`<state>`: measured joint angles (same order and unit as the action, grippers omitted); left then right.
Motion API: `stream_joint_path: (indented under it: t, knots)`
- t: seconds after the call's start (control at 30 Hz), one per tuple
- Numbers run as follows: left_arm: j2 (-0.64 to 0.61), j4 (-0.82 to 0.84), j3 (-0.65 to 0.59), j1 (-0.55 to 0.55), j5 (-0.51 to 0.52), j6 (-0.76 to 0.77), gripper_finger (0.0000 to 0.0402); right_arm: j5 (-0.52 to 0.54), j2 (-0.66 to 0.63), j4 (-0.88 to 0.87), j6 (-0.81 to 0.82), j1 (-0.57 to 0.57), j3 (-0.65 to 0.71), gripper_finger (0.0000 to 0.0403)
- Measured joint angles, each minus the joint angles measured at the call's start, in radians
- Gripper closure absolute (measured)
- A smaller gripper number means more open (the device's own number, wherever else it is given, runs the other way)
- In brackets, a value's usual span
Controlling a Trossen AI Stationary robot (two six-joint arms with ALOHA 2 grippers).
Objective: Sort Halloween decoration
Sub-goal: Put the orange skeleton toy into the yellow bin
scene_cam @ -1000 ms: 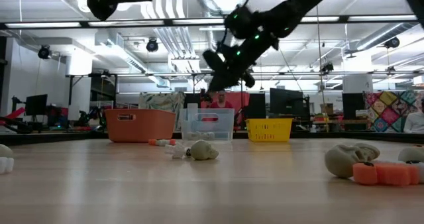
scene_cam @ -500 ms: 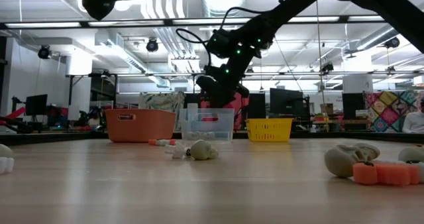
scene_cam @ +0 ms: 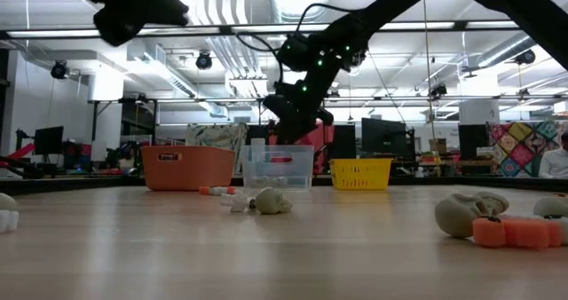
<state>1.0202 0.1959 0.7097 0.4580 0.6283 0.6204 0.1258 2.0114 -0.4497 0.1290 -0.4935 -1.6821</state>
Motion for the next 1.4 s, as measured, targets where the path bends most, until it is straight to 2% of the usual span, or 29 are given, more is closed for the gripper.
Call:
stream_joint_path:
  t: [0.17,0.33,0.47,0.7,0.87,1.03,1.23,1.4]
  knots:
    - [0.023,0.138,0.0,0.004,-0.11,0.23,0.0329,-0.003,-0.077,-0.061,-0.014,0.037,0.0,0.0244]
    - [0.076,0.275,0.0,0.018,-0.235,0.463,0.0336,0.0,-0.152,-0.118,-0.043,0.109,0.001,0.0258]
    - [0.126,0.316,0.0,0.039,-0.342,0.574,0.0347,0.005,-0.19,-0.152,-0.078,0.175,0.001,0.027]
    - [0.202,0.346,0.033,0.073,-0.438,0.646,0.0357,-0.004,-0.209,-0.182,-0.134,0.287,0.002,0.0274]
    - [0.264,0.423,0.123,0.116,-0.5,0.649,0.0357,-0.04,-0.209,-0.196,-0.167,0.355,0.018,0.0271]
    - [0.35,0.55,0.229,0.199,-0.62,0.638,0.0356,-0.057,-0.209,-0.197,-0.183,0.398,0.04,0.0278]
    - [0.466,0.726,0.324,0.33,-0.628,0.62,0.0338,-0.055,-0.209,-0.188,-0.182,0.409,0.065,0.0285]
    - [0.539,0.732,0.342,0.442,-0.629,0.637,0.0316,-0.055,-0.209,-0.176,-0.184,0.409,0.069,0.0282]
